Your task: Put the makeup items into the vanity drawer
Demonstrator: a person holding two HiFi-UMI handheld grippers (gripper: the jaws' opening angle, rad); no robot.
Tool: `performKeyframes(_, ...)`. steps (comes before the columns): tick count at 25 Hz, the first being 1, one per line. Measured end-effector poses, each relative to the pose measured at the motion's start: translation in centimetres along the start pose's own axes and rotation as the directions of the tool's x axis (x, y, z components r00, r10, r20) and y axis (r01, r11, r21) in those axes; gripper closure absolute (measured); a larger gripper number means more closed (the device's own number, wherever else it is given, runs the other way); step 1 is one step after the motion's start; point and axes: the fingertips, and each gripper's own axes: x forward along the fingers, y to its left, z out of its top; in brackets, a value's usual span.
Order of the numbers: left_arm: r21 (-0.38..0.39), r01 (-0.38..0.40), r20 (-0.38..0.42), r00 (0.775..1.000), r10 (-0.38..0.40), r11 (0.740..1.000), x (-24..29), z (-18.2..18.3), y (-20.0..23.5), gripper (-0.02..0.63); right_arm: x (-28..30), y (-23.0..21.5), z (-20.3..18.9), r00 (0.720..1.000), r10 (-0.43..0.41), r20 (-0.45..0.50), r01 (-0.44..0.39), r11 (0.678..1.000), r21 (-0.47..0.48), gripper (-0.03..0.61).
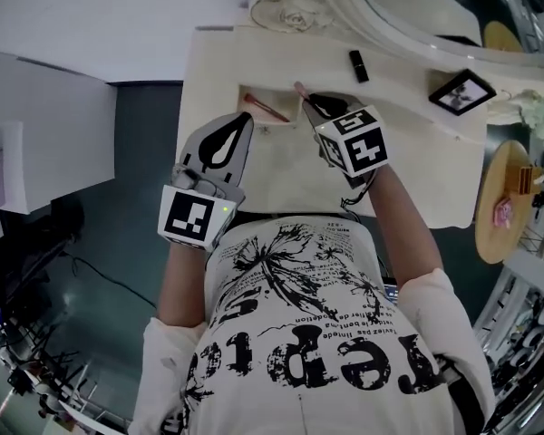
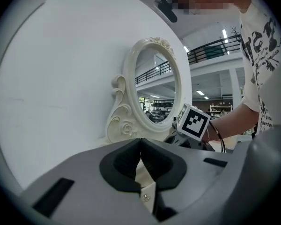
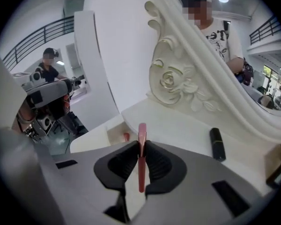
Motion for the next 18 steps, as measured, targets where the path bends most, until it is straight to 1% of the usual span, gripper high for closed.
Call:
performKeyframes(3, -0.004, -0.049, -0.026, 0.998, 0.048, 0.999, -1.5, -0.6, 1.6, 0.600, 1.5, 2.3, 1.4, 0.998, 0.070, 0.000, -0.070, 0.996, -0.054, 0.514)
performKeyframes(5, -0.021, -0.084, -0.022, 0.996, 0.083, 0.996, -2.1, -0.7, 2.6, 0.600, 2.6, 3.6, 2.0, 0.993, 0.115, -0.008, -0.116, 0.989, -0.095, 0.514)
performKeyframes(6, -0.020, -0.096, -0.034, 0.995, 0.095, 0.995, -2.5, -1.0, 2.9, 0.600, 3.1, 4.2, 2.2, 0.991, 0.133, -0.015, -0.134, 0.984, -0.119, 0.514)
performKeyframes(8, -0.009, -0.112, -0.081, 0.990, 0.111, 0.994, -3.2, -2.0, 3.4, 0.600, 4.0, 5.1, 2.2, 0.988, 0.153, -0.036, -0.157, 0.973, -0.168, 0.514)
performKeyframes(10, -0.017, -0.134, -0.114, 0.985, 0.132, 0.991, -3.8, -2.9, 3.6, 0.600, 4.9, 5.8, 1.7, 0.984, 0.167, -0.059, -0.176, 0.964, -0.200, 0.514)
performKeyframes(15, -0.026, -0.177, -0.085, 0.981, 0.174, 0.984, -4.6, -3.3, 4.3, 0.600, 6.5, 6.8, 1.0, 0.974, 0.205, -0.098, -0.221, 0.953, -0.205, 0.512)
performKeyframes(18, -0.035, -0.183, -0.087, 0.980, 0.180, 0.982, -4.9, -3.4, 4.7, 0.600, 7.1, 6.9, 1.2, 0.975, 0.204, -0.087, -0.217, 0.962, -0.167, 0.511)
